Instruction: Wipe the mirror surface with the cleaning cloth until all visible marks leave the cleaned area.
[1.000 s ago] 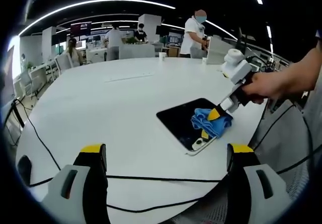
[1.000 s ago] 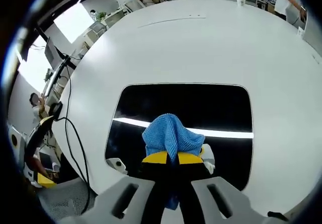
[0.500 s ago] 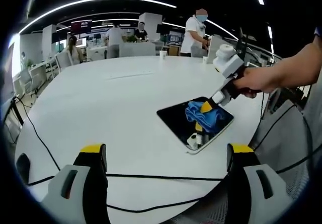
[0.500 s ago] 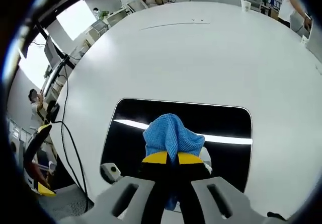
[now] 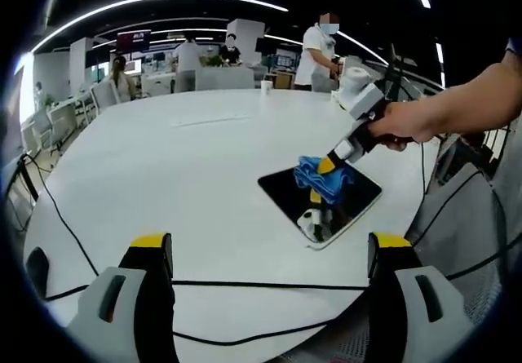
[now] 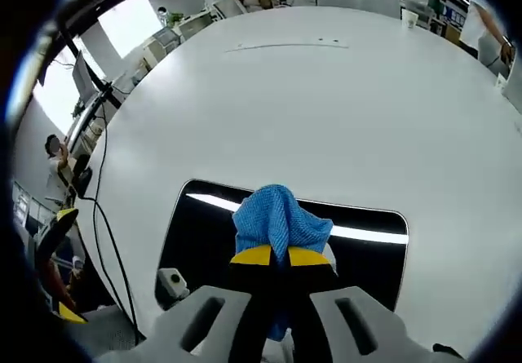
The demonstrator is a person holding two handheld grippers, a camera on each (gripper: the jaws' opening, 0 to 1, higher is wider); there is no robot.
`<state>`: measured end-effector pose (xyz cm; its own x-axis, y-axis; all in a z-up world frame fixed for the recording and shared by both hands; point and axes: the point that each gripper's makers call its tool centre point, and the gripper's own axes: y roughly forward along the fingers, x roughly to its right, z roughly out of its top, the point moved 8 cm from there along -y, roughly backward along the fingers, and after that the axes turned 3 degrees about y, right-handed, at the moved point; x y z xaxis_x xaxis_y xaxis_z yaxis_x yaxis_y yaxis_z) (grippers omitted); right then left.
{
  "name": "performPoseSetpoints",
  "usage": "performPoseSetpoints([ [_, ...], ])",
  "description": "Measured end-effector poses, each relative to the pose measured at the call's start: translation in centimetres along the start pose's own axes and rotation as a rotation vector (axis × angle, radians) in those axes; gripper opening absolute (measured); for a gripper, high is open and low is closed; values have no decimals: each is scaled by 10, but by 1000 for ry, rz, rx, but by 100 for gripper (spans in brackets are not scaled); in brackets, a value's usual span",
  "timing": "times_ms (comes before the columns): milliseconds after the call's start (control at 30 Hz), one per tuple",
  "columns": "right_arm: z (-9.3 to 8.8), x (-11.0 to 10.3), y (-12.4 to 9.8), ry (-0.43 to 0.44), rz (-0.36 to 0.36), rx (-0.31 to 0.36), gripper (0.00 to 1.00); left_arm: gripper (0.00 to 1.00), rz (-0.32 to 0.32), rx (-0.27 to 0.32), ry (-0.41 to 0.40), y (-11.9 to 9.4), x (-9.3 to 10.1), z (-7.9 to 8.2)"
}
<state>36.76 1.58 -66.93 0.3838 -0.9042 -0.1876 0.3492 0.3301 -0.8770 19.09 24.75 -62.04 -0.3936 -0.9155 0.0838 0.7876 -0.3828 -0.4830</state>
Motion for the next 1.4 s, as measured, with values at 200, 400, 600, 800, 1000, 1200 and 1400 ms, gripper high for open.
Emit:
performPoseSetpoints([
  [200,11,3,8,-11,-5,-11,0,99,-10,-7,3,1,1,-1],
  [400,18,5,11,-9,-10,4,0,99,-7,-9,-1,1,0,-2],
  [600,26,4,13,23,-18,-6,0,99,-4,-14,-3,0,-2,-5],
  [800,27,4,13,12,-16,-12,0,99,-8,-16,-2,1,-1,-4],
  [1000,27,5,14,14,-8,-5,0,99,-14,-12,5,4,-1,0],
  [1200,27,6,14,19,2,-7,0,99,0,-8,6,4,-7,1],
  [1400,25,3,9,7,0,-3,0,99,-5,-14,10,4,-3,1],
])
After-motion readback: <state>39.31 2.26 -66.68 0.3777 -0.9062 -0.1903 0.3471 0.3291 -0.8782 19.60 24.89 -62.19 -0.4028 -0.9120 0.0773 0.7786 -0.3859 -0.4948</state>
